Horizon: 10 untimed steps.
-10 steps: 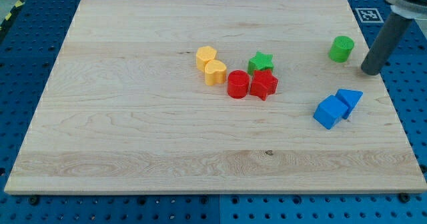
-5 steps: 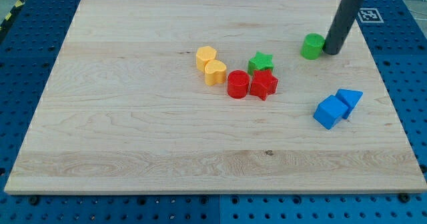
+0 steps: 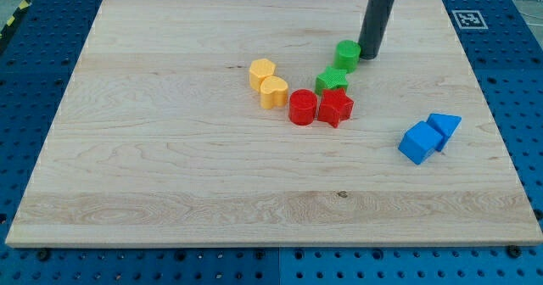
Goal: Push the green circle above to the green star
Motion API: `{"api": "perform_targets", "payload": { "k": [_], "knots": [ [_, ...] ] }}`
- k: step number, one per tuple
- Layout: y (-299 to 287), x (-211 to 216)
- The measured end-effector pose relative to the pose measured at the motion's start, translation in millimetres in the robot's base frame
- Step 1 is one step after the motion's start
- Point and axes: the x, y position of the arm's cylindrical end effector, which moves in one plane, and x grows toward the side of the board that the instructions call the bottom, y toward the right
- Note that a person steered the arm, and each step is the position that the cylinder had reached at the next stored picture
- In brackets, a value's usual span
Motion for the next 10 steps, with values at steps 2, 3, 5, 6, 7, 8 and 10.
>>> {"api": "perform_targets", "payload": {
  "k": [2,3,5,6,7,8,10],
  "knots": [
    [-13.5,20.2],
    [-13.4,27.4],
    [-13.5,-43.9],
    [-29.2,-39.1],
    [-32.6,-31.3],
    [-32.6,-7.3],
    [-32.5,16.5]
  ]
}}
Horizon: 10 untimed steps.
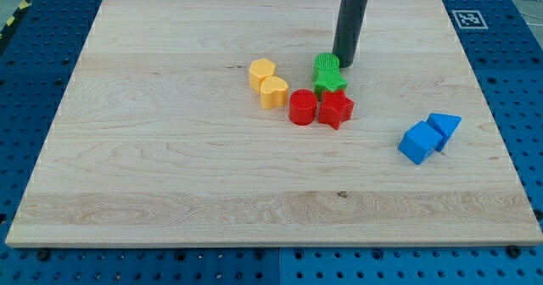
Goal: Push the green circle above to the green star
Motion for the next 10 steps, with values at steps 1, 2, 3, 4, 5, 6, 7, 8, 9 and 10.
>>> {"api": "perform_targets", "payload": {
  "k": [1,2,3,4,5,6,7,8,9,10],
  "knots": [
    [-5.7,-0.7],
    [-33.9,-10.8],
    [-57.2,-37.0],
    [-51.0,-37.6],
    [-76.2,-35.1],
    [-86.3,-11.9],
    [-71.1,24.2],
    [-66.6,27.0],
    [-66.2,27.8],
    [-72.2,34.9]
  ]
}}
